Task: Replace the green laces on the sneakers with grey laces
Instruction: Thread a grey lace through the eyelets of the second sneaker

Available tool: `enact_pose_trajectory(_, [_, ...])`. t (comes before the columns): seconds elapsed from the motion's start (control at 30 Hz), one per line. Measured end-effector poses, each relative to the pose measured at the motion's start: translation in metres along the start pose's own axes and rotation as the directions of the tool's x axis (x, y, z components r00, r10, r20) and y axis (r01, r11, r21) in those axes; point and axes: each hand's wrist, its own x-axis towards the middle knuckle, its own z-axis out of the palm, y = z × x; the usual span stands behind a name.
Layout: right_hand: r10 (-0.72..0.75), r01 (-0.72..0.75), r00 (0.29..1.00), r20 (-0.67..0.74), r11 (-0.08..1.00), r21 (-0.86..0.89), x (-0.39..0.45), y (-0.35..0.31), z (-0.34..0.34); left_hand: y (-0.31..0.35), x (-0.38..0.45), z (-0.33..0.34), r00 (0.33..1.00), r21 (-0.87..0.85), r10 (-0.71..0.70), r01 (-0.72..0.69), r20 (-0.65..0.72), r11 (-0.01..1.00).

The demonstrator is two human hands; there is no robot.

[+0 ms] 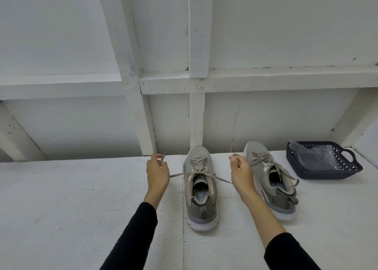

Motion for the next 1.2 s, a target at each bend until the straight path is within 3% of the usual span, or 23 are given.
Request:
enact_pose_trajectory(0.07, [0.052, -0.039, 0.998, 0.032, 0.947, -0.32, -0.003, 0.011, 0.004, -0.007, -0.005, 0.004, 0.993, 0.265, 0.052, -0.079, 0.105, 0.961])
enact_pose_trajectory(0.13, [-0.008, 0.041, 0.997, 0.078, 0.905, -0.423, -0.011, 0.011, 0.009, -0.01, -0.01, 0.008, 0.972, 0.382, 0.142, -0.205, 0.186, 0.901])
enact_pose_trajectory(0.2, [-0.138, 0.191, 0.972, 0.191, 0.934, -0.301, -0.021, 0.004, 0.014, -0.011, -0.014, 0.01, 0.91, 0.244, 0.252, -0.34, 0.328, 0.908])
enact_pose_trajectory(0.3, [-0.224, 0.335, 0.895, 0.385, 0.908, -0.252, -0.036, -0.002, 0.014, -0.016, -0.018, 0.013, 0.81, 0.013, 0.299, -0.353, 0.505, 0.935])
enact_pose_trajectory(0.4, [-0.294, 0.451, 0.861, 0.415, 0.819, -0.356, -0.042, -0.002, 0.009, -0.017, -0.02, 0.013, 0.801, -0.046, 0.317, -0.342, 0.509, 0.938])
enact_pose_trajectory(0.53, [-0.321, 0.497, 0.847, 0.425, 0.762, -0.415, -0.045, -0.006, 0.003, -0.014, -0.019, 0.01, 0.794, -0.088, 0.308, -0.309, 0.523, 0.947])
enact_pose_trajectory(0.63, [-0.333, 0.49, 0.856, 0.397, 0.767, -0.414, -0.041, -0.007, 0.004, -0.011, -0.018, 0.009, 0.806, -0.027, 0.262, -0.293, 0.532, 0.956])
enact_pose_trajectory(0.73, [-0.355, 0.522, 0.846, 0.398, 0.702, -0.484, -0.033, -0.008, 0.004, -0.007, -0.018, 0.006, 0.806, 0.022, 0.254, -0.313, 0.534, 0.949])
enact_pose_trajectory(0.8, [-0.341, 0.532, 0.843, 0.416, 0.647, -0.547, -0.027, -0.007, 0.001, -0.005, -0.016, 0.001, 0.812, 0.13, 0.248, -0.366, 0.529, 0.921])
enact_pose_trajectory(0.87, [-0.283, 0.478, 0.87, 0.404, 0.688, -0.546, -0.021, -0.004, -0.001, -0.004, -0.012, -0.006, 0.82, 0.271, 0.219, -0.407, 0.528, 0.872])
enact_pose_trajectory(0.93, [-0.182, 0.321, 0.911, 0.37, 0.876, -0.36, -0.022, -0.004, -0.003, -0.002, -0.01, -0.012, 0.813, 0.195, 0.185, -0.342, 0.552, 0.919])
enact_pose_trajectory(1.0, [-0.07, 0.076, 0.931, 0.358, 0.997, -0.002, -0.024, -0.011, -0.006, 0.005, -0.01, -0.016, 0.796, -0.066, 0.159, -0.149, 0.585, 0.987])
enact_pose_trajectory(1.03, [-0.036, -0.042, 0.923, 0.383, 0.981, 0.192, -0.025, -0.016, -0.005, 0.008, -0.011, -0.017, 0.785, -0.193, 0.153, -0.043, 0.601, 0.98])
enact_pose_trajectory(1.1, [-0.033, -0.244, 0.892, 0.451, 0.805, 0.541, -0.024, -0.027, -0.004, 0.013, -0.011, -0.012, 0.793, -0.408, 0.153, 0.13, 0.59, 0.904])
enact_pose_trajectory(1.13, [-0.045, -0.293, 0.887, 0.46, 0.715, 0.635, -0.022, -0.032, -0.003, 0.015, -0.012, -0.008, 0.814, -0.51, 0.147, 0.202, 0.563, 0.836])
enact_pose_trajectory(1.2, [-0.059, -0.296, 0.892, 0.448, 0.673, 0.678, -0.019, -0.037, 0.003, 0.023, -0.014, 0.001, 0.85, -0.655, 0.11, 0.309, 0.516, 0.689])
